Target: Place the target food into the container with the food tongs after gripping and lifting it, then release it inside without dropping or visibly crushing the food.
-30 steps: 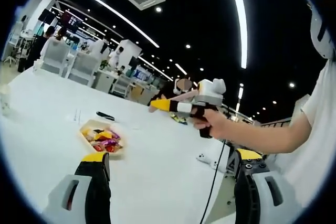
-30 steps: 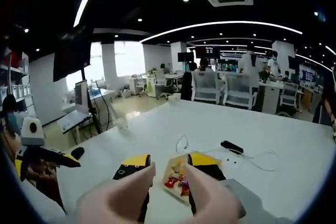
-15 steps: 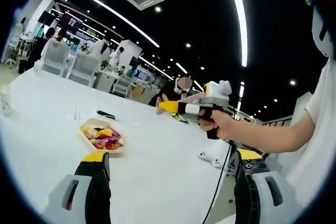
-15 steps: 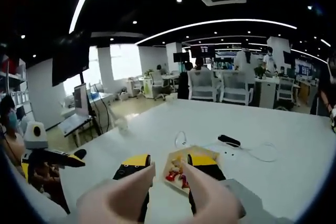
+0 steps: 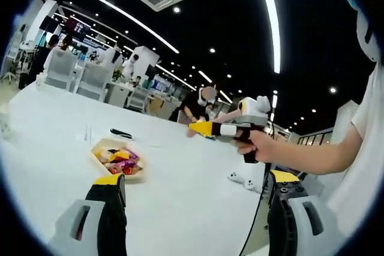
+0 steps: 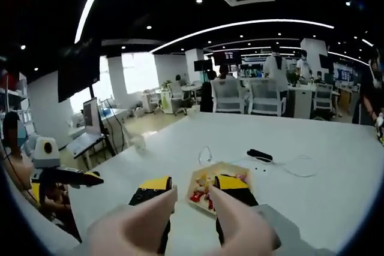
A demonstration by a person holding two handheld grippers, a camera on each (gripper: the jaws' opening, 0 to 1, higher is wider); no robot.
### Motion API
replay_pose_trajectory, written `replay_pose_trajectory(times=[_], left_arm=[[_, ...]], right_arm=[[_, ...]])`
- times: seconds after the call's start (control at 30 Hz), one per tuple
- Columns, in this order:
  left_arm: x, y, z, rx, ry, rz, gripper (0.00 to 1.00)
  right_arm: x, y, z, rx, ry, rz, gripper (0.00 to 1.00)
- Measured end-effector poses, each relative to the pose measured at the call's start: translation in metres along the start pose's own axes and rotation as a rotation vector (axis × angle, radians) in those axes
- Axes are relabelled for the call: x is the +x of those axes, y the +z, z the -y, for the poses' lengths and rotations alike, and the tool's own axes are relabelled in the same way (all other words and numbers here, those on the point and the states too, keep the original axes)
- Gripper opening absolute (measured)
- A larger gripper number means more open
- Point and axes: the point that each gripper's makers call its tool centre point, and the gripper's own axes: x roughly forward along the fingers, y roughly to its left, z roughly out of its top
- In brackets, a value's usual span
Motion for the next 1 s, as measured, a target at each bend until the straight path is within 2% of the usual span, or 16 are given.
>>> replay_pose_trajectory(times=[0.1, 0.17, 0.27, 0.63, 0.8, 1.0], left_arm=[[0.002, 0.003, -0.003, 0.004, 0.002, 0.005, 0.98], [0.006, 0.004, -0.003, -0.018, -0.016, 0.001, 0.99], [0.010, 0.003, -0.002, -0.008, -0.025, -0.008, 0.99], [0.027, 0.004, -0.005, 0.002, -0.041, -0.022, 0.97], [0.034, 0.000, -0.001, 0.001, -0.056, -0.030, 0.97], [0.040, -0.008, 0.011, 0.013, -0.096, -0.058, 0.94]], right_arm=[[0.001, 0.000, -0.003, 0.030, 0.010, 0.008, 0.28], [0.002, -0.001, -0.013, 0.025, 0.053, 0.009, 0.28], [0.002, -0.003, -0.025, 0.009, 0.098, 0.003, 0.28], [-0.002, -0.014, -0.032, 0.022, 0.178, -0.018, 0.28], [-0.007, -0.021, -0.032, 0.034, 0.202, -0.028, 0.28], [-0.019, -0.022, -0.046, 0.051, 0.250, -0.019, 0.29]])
